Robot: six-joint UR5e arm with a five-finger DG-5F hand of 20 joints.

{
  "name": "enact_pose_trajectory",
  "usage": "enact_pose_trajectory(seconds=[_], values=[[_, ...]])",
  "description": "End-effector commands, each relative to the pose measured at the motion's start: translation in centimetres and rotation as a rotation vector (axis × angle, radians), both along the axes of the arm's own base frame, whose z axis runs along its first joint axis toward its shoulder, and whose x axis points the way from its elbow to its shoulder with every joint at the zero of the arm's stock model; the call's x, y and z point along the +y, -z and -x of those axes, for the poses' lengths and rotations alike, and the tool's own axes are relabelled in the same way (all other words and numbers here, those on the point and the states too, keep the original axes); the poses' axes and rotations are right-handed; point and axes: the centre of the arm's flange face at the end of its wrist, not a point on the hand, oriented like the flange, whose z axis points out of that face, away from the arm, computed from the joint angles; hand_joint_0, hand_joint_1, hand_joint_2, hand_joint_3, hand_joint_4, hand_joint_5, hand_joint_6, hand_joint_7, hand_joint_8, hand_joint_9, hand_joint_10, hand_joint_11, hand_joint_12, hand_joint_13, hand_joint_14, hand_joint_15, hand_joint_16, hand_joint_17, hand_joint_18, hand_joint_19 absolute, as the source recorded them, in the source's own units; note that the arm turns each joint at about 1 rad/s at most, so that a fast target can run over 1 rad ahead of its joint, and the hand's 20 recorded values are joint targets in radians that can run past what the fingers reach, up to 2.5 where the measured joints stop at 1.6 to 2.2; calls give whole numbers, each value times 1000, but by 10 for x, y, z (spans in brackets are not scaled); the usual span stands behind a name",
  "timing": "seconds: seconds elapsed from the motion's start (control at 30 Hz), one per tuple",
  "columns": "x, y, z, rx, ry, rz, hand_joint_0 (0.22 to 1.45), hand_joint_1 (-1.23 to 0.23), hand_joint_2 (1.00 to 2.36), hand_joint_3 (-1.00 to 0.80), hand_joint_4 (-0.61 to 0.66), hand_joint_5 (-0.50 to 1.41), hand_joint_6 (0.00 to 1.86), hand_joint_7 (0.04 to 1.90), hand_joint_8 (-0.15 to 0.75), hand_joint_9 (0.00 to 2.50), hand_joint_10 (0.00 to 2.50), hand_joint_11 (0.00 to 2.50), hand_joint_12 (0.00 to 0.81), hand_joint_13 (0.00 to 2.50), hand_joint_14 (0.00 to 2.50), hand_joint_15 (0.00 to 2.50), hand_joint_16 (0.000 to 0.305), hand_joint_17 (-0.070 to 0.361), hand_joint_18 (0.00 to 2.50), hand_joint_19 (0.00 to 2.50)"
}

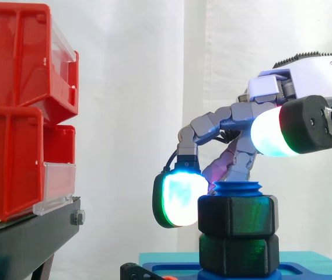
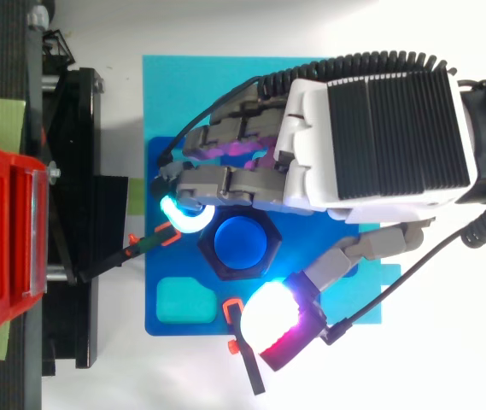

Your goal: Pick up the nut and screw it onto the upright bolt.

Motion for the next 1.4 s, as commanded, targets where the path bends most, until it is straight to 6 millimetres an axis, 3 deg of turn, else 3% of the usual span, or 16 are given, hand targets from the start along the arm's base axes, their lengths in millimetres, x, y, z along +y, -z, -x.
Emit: enact_pose_trajectory(seconds=[0.0, 0.33, 0.7, 1.1, 1.37], values=[[-1, 0, 0, 1, 0, 1, 432, -227, 1000, -500, 120, 34, 504, 1270, 304, 1172, 2, 62, 405, 688, 2, 48, 56, 127, 598, 267], [-5, 19, 7, 24, 6, 5, 442, -234, 1000, -500, 109, 57, 504, 1299, 279, 1307, 3, 70, 391, 760, 2, 60, 54, 121, 643, 259], [-14, 19, 9, 29, 15, 4, 447, -236, 1000, -500, 99, 85, 503, 1373, 240, 1490, 1, 89, 373, 875, 1, 68, 51, 115, 748, 277], [-18, 20, 10, 36, 20, 6, 434, -233, 1000, -500, 123, 82, 504, 1343, 237, 1484, 3, 78, 377, 858, 1, 58, 53, 119, 753, 276], [-14, 31, 13, 41, 15, 7, 424, -217, 1000, -500, 131, 93, 504, 1359, 231, 1548, 0, 80, 371, 899, 1, 62, 54, 121, 794, 278]])
